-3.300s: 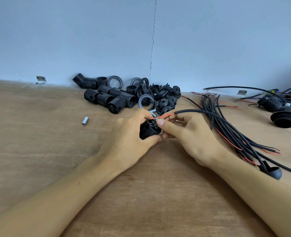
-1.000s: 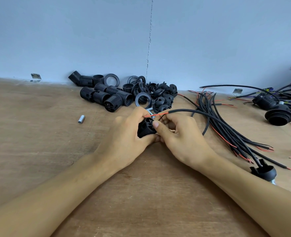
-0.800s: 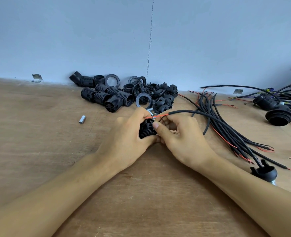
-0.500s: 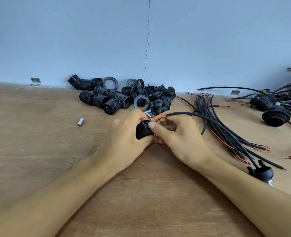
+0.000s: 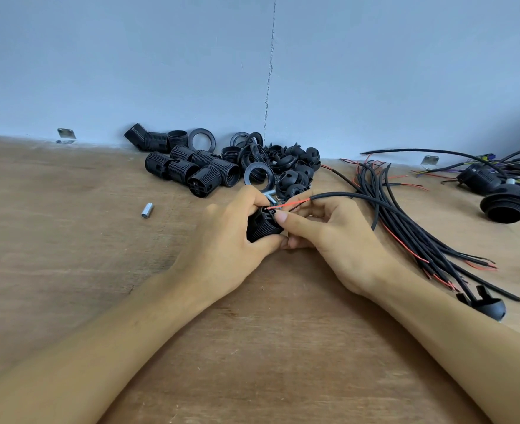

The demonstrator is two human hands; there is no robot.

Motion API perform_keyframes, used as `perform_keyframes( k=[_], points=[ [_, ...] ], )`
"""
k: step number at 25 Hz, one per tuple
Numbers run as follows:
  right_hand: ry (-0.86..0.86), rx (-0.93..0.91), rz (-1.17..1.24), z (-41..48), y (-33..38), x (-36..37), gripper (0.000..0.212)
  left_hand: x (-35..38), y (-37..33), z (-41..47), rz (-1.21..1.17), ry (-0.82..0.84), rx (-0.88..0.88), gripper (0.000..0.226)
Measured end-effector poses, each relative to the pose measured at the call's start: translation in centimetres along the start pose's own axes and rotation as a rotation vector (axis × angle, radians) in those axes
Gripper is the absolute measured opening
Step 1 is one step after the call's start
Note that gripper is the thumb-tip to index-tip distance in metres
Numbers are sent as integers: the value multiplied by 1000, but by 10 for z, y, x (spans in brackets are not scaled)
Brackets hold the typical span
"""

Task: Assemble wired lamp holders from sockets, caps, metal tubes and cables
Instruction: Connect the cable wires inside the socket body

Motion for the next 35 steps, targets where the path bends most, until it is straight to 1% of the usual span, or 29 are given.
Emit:
perform_keyframes(
  k=[2, 9, 13, 16, 18, 23, 26, 32, 35],
  points=[
    [13, 1, 13, 0, 0, -1, 3, 0, 0, 0, 13, 5, -6, 36],
    [-5, -21, -55, 0, 1, -3, 25, 0, -1, 0, 14, 36, -29, 37],
    [-26, -84, -195, -1, 4, -5, 20, 1, -1, 0, 7, 28, -21, 37],
    [-47, -90, -225, -1, 4, -5, 15, 0, -1, -1, 9, 15, -24, 40],
    [-51, -118, -287, -3, 5, -4, 13, 0, 0, -1, 2, 7, -28, 39],
    [-132, -293, -531, -9, 10, 1, 11, 0, -2, 0, -13, 13, -13, 37],
    [-155, -374, -628, -12, 14, 6, 8, 0, -4, 0, -12, 12, -4, 35],
    [-226, -382, -694, -10, 11, 8, 15, 0, -5, 1, -46, 1, -9, 35],
    [-229, -340, -687, -9, 9, 7, 20, 0, -5, 1, -48, 1, -10, 34]
  ],
)
Point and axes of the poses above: each hand's wrist, its own z-axis towards the middle knuckle, its own x-axis out of the palm, y = z × x, the point moved 3 cm from there along z, towards the middle knuckle, and after that the axes turned 7 degrees about x, right-handed, at the moved point
